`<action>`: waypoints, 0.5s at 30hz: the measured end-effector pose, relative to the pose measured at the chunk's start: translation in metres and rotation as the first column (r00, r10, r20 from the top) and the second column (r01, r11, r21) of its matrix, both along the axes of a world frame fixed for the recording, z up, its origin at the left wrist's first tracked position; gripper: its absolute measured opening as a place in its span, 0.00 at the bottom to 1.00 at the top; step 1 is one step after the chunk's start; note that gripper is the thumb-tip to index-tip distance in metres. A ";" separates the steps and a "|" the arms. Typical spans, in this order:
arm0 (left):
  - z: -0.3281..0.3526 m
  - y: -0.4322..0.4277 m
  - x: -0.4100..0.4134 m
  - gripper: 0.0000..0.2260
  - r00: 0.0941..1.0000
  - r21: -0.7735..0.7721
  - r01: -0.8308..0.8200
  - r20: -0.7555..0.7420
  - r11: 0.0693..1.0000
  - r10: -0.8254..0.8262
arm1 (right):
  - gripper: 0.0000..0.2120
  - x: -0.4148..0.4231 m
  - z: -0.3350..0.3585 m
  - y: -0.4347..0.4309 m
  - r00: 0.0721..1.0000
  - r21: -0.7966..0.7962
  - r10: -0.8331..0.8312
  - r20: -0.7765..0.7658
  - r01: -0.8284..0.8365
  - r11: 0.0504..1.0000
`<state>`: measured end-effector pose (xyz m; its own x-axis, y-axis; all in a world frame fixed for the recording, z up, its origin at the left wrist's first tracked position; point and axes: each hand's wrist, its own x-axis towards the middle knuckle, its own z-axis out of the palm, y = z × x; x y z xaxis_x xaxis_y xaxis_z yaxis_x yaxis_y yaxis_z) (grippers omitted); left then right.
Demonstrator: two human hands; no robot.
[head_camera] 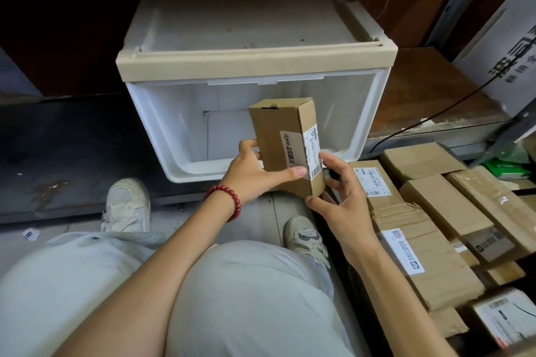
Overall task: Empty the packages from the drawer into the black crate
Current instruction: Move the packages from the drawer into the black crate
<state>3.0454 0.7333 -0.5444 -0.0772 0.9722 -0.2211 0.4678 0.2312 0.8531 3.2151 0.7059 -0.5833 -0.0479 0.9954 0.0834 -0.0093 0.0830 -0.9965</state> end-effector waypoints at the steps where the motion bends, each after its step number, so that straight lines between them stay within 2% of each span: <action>1: 0.000 0.001 0.000 0.43 1.000 0.007 0.001 -0.003 1.000 -0.001 | 0.35 0.000 -0.001 0.001 1.000 -0.002 0.005 -0.005 -0.005 1.000; 11: 0.005 -0.001 0.002 0.53 0.997 0.013 0.077 -0.006 0.997 -0.077 | 0.36 0.001 0.002 -0.001 0.991 -0.045 0.132 -0.036 -0.133 0.990; 15: 0.004 0.000 0.003 0.48 0.996 -0.003 0.071 0.050 0.997 -0.070 | 0.37 0.001 0.005 0.000 0.985 -0.033 0.170 -0.018 -0.171 0.985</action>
